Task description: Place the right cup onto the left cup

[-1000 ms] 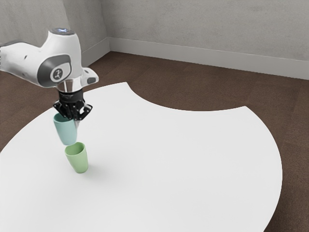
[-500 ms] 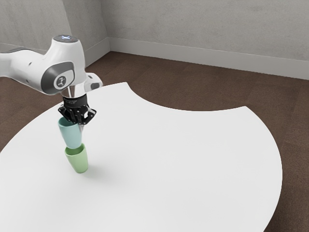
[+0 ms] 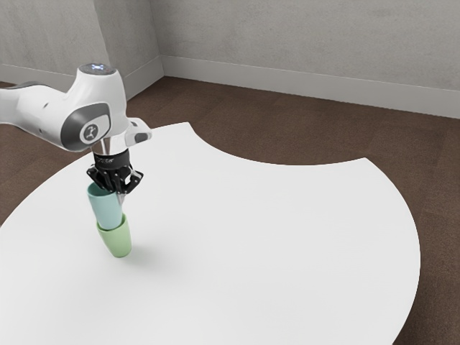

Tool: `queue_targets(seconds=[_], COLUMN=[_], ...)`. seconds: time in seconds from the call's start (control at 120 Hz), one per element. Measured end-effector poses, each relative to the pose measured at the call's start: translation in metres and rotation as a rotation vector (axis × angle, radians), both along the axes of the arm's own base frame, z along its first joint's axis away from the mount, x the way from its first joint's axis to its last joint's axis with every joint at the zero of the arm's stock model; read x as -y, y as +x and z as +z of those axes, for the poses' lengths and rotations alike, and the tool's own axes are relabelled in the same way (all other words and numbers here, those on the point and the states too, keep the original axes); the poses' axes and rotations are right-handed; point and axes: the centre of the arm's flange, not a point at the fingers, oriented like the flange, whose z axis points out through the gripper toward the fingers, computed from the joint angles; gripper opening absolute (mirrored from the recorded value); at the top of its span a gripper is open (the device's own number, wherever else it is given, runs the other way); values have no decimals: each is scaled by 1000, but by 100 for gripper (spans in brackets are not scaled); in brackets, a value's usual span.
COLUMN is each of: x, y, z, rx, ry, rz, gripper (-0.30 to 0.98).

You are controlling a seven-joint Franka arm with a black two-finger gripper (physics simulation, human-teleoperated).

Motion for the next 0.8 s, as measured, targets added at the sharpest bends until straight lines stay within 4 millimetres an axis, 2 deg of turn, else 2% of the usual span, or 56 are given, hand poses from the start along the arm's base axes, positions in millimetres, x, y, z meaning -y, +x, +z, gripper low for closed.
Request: queue_targets(seconds=[0.517, 0.8], x=[-14, -20], y=[2, 5], z=[2, -11], rx=[11, 3], ry=[9, 12], rz=[11, 14], gripper=[-10, -10])
